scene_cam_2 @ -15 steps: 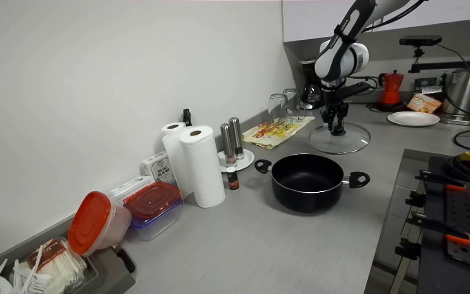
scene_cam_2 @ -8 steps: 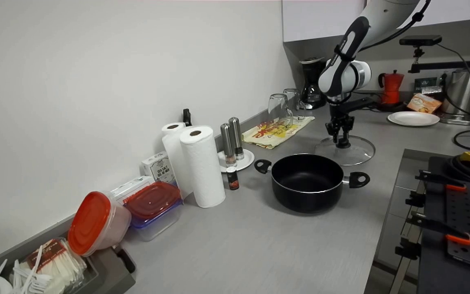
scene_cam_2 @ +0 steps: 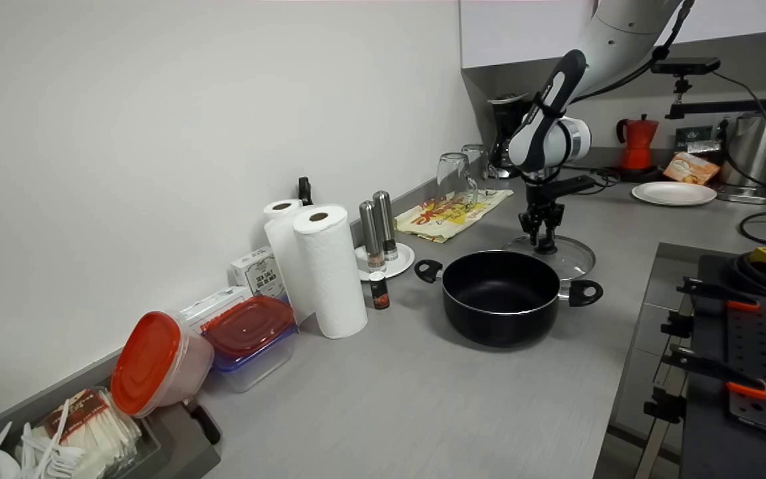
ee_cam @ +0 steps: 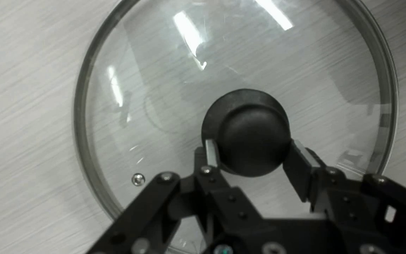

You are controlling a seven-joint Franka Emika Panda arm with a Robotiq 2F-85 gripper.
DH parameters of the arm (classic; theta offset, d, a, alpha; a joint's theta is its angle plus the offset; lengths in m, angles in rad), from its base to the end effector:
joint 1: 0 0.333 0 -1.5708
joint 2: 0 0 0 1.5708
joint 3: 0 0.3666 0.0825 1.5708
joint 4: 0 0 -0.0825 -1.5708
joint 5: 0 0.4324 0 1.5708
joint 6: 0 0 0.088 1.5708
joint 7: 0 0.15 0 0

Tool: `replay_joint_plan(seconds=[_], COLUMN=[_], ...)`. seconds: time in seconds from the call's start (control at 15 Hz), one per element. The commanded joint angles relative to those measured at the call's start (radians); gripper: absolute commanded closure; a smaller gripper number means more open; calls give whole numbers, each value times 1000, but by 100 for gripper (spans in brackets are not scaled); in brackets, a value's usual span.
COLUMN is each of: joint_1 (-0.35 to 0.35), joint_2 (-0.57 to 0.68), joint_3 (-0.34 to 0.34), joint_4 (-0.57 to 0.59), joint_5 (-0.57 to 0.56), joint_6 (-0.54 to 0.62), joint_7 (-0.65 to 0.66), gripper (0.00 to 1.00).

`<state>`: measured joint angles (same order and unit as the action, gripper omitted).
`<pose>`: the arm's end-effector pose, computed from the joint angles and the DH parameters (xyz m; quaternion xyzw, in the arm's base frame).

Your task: Put the pot's lid on the counter

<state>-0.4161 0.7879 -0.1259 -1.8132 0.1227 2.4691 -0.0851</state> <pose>0.5843 -0.3487 0.0482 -0.9637 0.2597 0.0616 0.0089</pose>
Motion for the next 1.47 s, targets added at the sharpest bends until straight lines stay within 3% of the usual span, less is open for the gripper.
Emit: replay_joint_plan(seconds=[0.0,0.13,0.2,0.27,0.33,0.4,0.6,1.0,1.07,1.13,1.2,1.33,1.4], joint_1=[-8,-11,-11,-12,-13,5,5,4,4,2,4,4,4], joint_2=[40,47,51,58,62,33,50,54,54,24,53,51,50], joint_3=[17,25,29,33,35,12,18,18,18,23,17,17,17], joint_4=[56,68,73,79,84,49,62,68,68,34,66,65,65], joint_5=[23,24,24,23,23,10,10,10,10,11,10,10,10], joint_6=[-2,-3,-5,-5,-7,-4,-4,-4,-4,7,-4,-4,-4], joint_7=[-26,-35,-42,-51,-57,-29,-33,-34,-34,-46,-34,-34,-34], gripper=[76,76,66,29,25,43,25,25,6,5,17,6,5])
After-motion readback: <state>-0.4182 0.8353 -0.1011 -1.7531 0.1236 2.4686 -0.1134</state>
